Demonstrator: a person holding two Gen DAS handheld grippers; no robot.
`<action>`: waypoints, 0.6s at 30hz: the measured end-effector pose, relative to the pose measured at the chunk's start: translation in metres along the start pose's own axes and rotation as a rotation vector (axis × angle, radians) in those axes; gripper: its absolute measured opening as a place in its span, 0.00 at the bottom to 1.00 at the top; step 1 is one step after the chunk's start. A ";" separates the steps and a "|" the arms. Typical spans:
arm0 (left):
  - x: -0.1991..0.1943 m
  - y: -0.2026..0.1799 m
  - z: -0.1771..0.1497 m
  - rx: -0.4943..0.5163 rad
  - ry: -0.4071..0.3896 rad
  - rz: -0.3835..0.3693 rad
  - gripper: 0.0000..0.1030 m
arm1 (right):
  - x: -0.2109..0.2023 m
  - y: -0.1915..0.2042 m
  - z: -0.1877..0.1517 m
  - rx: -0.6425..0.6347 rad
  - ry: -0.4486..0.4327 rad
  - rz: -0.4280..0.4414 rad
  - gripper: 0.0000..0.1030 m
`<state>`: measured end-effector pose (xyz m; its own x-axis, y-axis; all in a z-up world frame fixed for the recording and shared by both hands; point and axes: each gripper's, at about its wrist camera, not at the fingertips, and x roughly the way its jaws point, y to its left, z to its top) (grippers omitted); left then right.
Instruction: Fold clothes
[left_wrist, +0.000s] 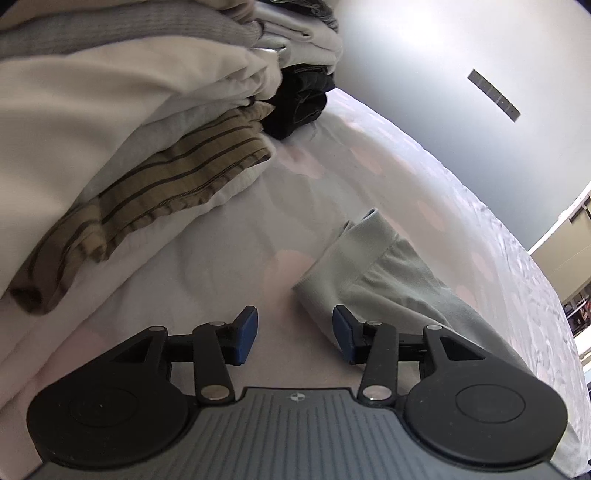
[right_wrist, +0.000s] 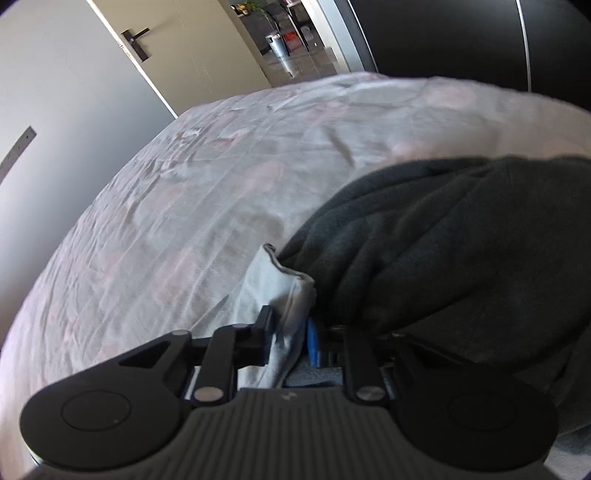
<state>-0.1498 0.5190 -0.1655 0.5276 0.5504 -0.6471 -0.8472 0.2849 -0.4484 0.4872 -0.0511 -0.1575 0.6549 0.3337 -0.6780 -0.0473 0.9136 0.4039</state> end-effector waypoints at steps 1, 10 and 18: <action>-0.001 0.001 -0.001 -0.011 -0.004 -0.002 0.51 | -0.004 0.005 0.001 -0.018 -0.014 -0.002 0.13; -0.007 -0.015 -0.003 0.077 -0.054 -0.077 0.50 | -0.064 0.074 0.007 -0.208 -0.107 0.004 0.12; -0.004 -0.031 -0.003 0.148 -0.036 -0.160 0.50 | -0.120 0.186 -0.027 -0.347 -0.123 0.187 0.11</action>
<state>-0.1256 0.5057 -0.1507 0.6554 0.5161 -0.5514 -0.7544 0.4812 -0.4464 0.3796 0.0849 -0.0171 0.6951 0.4904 -0.5257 -0.4117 0.8710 0.2682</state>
